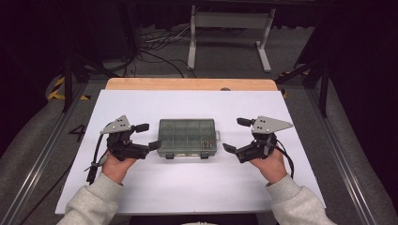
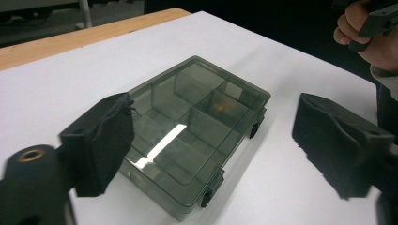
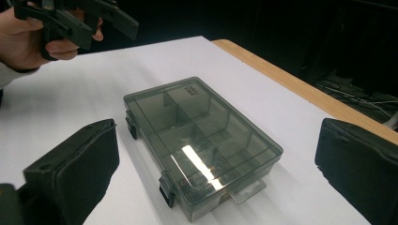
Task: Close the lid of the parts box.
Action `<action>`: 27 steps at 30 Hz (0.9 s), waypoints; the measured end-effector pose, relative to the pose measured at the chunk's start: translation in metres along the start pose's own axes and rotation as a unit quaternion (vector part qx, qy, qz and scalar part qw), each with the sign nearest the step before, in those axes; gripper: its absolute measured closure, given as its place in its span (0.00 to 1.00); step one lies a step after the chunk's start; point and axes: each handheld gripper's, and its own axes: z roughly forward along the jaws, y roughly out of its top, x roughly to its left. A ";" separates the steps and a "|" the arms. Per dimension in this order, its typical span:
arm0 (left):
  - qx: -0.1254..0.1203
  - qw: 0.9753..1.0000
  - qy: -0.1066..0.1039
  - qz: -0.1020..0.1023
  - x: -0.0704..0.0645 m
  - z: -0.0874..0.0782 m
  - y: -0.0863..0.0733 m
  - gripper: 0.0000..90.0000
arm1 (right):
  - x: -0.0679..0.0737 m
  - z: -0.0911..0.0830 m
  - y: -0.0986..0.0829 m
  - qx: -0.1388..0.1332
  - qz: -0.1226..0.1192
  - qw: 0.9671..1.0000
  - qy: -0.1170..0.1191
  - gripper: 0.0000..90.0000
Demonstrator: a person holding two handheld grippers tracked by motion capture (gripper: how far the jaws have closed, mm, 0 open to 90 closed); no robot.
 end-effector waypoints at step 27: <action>-0.076 0.996 0.036 0.037 -0.005 -0.027 -0.039 0.00 | 0.000 -0.054 -0.050 -0.109 -0.023 0.993 -0.049 0.00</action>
